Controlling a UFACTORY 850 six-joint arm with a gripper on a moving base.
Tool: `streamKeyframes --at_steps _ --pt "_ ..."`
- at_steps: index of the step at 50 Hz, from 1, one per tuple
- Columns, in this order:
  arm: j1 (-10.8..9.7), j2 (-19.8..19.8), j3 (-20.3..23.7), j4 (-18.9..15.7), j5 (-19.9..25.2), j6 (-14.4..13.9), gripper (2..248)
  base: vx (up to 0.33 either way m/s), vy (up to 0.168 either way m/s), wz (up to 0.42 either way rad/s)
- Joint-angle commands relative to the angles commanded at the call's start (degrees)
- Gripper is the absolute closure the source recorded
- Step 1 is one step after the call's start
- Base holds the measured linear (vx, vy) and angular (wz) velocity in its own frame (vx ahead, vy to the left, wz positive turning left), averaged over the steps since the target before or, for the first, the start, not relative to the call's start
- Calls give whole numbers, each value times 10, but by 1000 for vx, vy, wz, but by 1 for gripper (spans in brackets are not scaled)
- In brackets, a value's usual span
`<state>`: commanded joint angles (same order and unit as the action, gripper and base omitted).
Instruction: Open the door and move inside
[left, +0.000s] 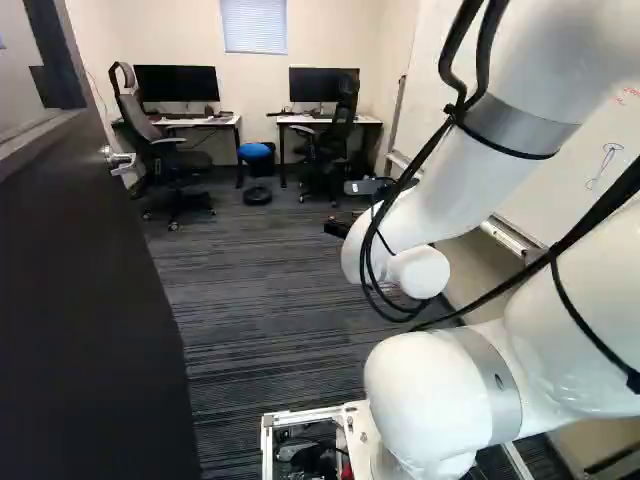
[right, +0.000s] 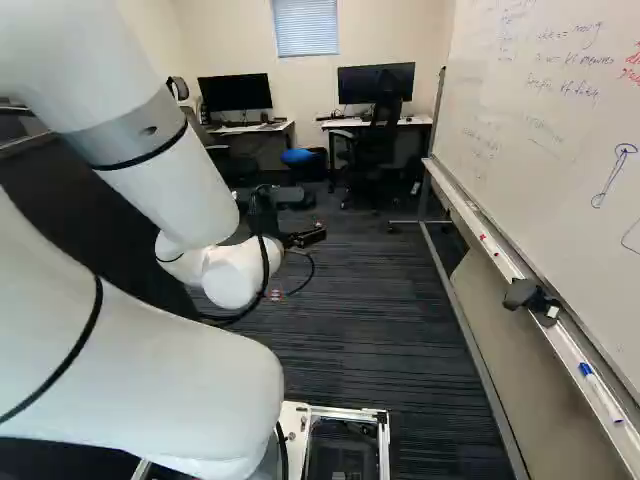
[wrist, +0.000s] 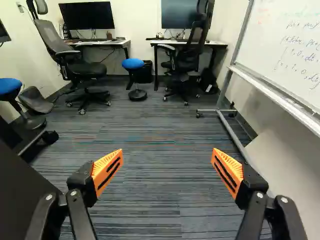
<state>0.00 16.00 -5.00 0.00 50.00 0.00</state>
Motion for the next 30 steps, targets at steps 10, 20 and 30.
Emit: streamKeyframes --at_steps 10,20,30 --pt "0 0 0 0 0 0 3 190 2 -11" --pt "0 0 0 0 0 0 3 193 2 -11" --pt "0 0 0 0 0 0 3 187 -2 -3"
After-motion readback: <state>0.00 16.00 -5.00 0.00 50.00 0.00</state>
